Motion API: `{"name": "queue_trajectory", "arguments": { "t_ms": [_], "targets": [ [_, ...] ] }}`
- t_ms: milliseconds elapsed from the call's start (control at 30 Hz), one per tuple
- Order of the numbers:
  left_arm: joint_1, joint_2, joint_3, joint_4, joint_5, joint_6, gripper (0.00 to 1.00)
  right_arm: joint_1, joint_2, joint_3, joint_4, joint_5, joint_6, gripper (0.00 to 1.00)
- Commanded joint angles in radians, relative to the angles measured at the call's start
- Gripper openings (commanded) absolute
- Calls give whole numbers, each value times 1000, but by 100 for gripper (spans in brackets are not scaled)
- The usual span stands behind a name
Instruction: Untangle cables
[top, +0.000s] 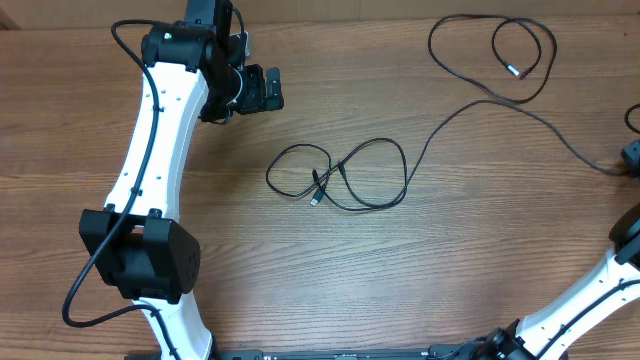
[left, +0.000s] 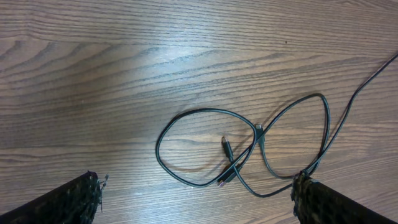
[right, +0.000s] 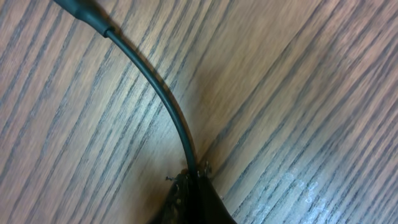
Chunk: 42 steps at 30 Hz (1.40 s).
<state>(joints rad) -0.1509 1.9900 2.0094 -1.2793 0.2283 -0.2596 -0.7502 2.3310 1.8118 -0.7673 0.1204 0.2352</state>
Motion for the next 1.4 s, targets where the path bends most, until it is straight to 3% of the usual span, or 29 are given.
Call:
{"name": "queue_trajectory", "arguments": {
  "t_ms": [0, 167, 300, 667, 800, 900, 1033, 1367],
  "targets": [
    [-8, 5, 6, 1, 2, -10, 100, -3, 3, 49, -25, -76, -32, 4],
    [-8, 5, 6, 9, 2, -10, 100, 3, 3, 172, -45, -379, -110, 4],
    [-8, 5, 6, 9, 2, -10, 100, 23, 3, 193, -1, -495, -111, 4],
    [-8, 5, 6, 20, 1, -10, 100, 143, 3, 192, 49, -424, -236, 4],
    [-8, 5, 6, 24, 1, -10, 100, 170, 3, 191, 48, -299, -188, 13],
    [-8, 5, 6, 24, 1, -10, 99, 180, 3, 191, 39, -237, -99, 28],
    [-8, 5, 6, 27, 2, -10, 100, 204, 3, 191, 0, -367, -41, 30],
    [-18, 5, 6, 27, 1, -10, 100, 364, 3, 191, -194, -467, -52, 62]
  ]
}}
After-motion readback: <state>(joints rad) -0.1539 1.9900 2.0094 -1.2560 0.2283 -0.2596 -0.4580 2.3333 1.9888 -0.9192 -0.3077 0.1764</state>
